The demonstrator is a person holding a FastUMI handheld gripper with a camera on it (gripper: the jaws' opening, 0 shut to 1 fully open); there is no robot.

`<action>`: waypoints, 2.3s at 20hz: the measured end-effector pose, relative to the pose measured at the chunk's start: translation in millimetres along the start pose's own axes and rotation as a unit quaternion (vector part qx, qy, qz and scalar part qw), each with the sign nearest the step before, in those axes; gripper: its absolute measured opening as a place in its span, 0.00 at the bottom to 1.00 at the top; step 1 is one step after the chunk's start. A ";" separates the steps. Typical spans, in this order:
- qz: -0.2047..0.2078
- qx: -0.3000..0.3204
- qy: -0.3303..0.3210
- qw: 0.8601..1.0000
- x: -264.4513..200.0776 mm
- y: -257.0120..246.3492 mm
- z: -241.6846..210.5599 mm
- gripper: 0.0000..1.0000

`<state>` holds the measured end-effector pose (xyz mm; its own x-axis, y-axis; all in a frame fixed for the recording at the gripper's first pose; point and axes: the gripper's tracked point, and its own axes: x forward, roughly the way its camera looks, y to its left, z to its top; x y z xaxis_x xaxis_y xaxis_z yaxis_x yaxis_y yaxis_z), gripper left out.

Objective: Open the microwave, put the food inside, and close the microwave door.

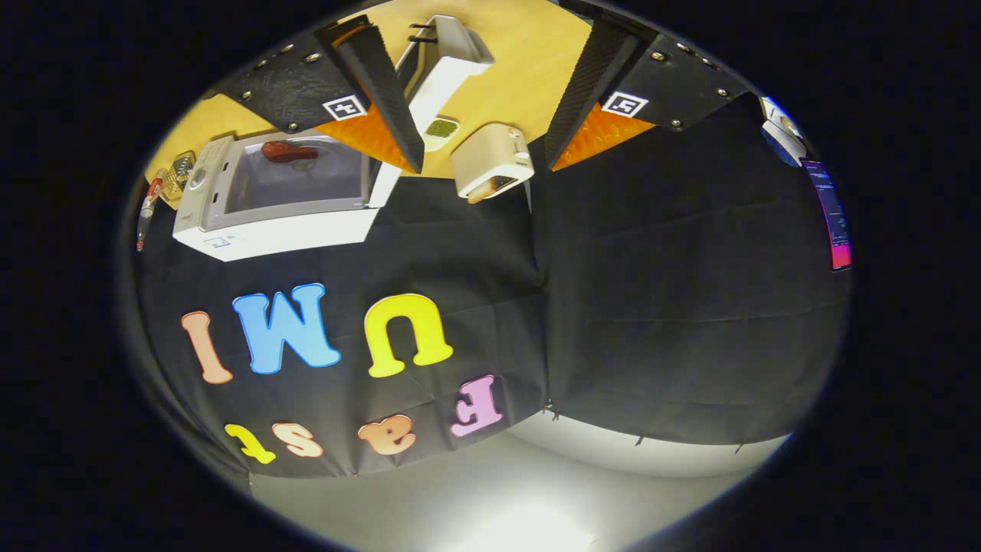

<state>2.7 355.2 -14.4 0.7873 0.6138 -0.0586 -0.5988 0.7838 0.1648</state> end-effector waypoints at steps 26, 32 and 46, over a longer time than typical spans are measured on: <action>0.037 -0.068 0.150 0.986 -4.0 -17.6 -127.8 0.05; 0.012 -0.089 0.156 0.984 -13.2 -67.7 -124.3 0.05; -0.097 -0.059 0.157 0.981 -14.2 -204.5 -107.9 0.05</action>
<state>98.1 196.4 -153.5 0.8152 0.4358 -0.3815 -0.4692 0.8831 0.0062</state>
